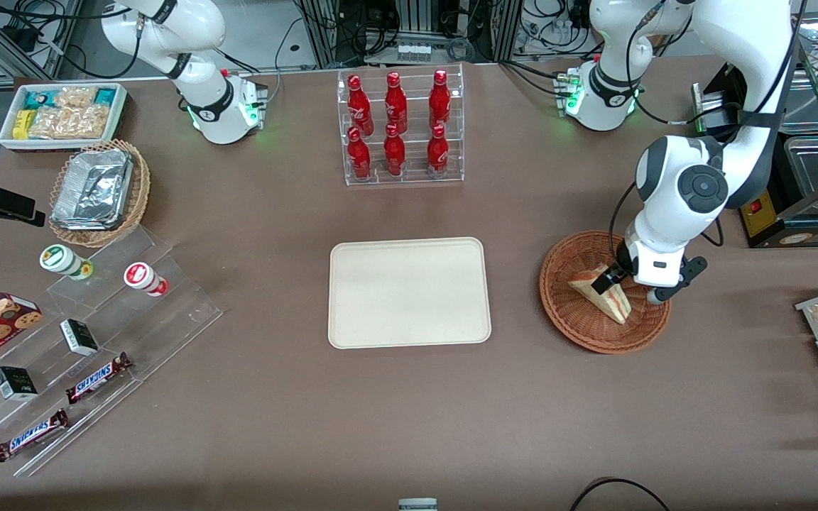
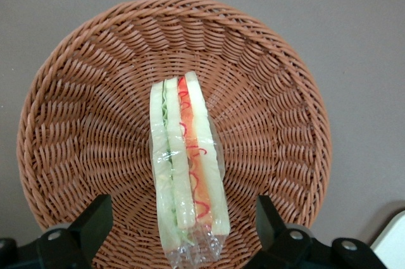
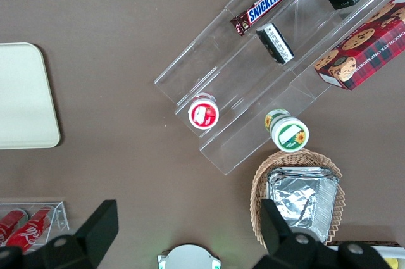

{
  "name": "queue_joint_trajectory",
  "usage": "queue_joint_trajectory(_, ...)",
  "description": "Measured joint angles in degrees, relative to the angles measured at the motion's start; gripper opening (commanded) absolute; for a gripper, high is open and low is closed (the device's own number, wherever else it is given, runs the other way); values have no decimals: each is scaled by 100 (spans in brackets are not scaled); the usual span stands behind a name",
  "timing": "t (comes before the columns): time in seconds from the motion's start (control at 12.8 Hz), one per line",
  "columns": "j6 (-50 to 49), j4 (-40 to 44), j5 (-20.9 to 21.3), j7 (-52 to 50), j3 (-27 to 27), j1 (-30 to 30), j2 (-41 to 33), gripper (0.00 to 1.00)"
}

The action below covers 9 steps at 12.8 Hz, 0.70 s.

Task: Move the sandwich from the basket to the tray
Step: 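Close the left gripper on the sandwich wrapper's edge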

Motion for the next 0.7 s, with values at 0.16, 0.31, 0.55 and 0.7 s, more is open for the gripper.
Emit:
queue_joint_trajectory(0.16,24,-1,0,-2,-1,-3,70,100)
queue_joint_trajectory(0.31,58,-3,1,-3,-5,-10,155,100)
queue_joint_trajectory(0.55,156,-4,3,-3,-39,-12,305,100)
queue_joint_trajectory(0.7,195,-4,4,-7,-90,-19,393,100)
